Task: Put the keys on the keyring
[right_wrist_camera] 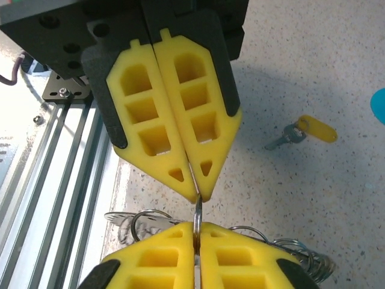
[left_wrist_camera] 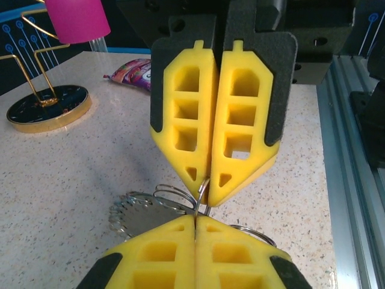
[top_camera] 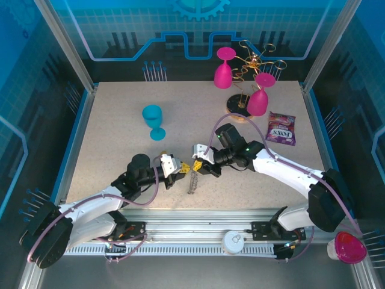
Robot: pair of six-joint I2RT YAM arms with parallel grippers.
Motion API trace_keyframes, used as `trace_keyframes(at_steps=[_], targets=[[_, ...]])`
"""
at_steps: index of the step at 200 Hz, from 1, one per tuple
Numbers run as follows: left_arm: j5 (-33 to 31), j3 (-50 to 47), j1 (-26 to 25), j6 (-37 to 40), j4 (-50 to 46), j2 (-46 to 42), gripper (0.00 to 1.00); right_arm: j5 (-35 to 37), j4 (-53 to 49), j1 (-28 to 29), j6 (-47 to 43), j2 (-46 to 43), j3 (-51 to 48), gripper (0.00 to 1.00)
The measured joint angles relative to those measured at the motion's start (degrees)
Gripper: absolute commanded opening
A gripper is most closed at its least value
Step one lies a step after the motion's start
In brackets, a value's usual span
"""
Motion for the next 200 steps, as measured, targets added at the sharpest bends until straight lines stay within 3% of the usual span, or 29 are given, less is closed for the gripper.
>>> trace_keyframes(at_steps=[53,63,80,142,200], targets=[[-0.9,0.3,-0.7,0.8,-1.4,0.1,0.00,1.5,-0.6,0.6,-0.6,0.0,0.0,0.00],[-1.2,0.3,-0.7,0.7,-1.4,0.1,0.12,1.5,-0.3,0.5,-0.6,0.0,-0.1,0.00],[-1.8,0.3,-0.7,0.3,-1.7,-0.9,0.22,1.4,1.1,0.6,0.1,-0.4,-1.1,0.00],[-1.2,0.3,-0.7,-1.9,-1.8,-4.9,0.38,-0.3,3.9,0.6,2.0,-5.0,-4.6,0.00],[3.0,0.3,-0.7,-3.9,-1.7,-4.6,0.35,-1.8,6.5,1.2,3.4,-6.5,-5.7,0.00]])
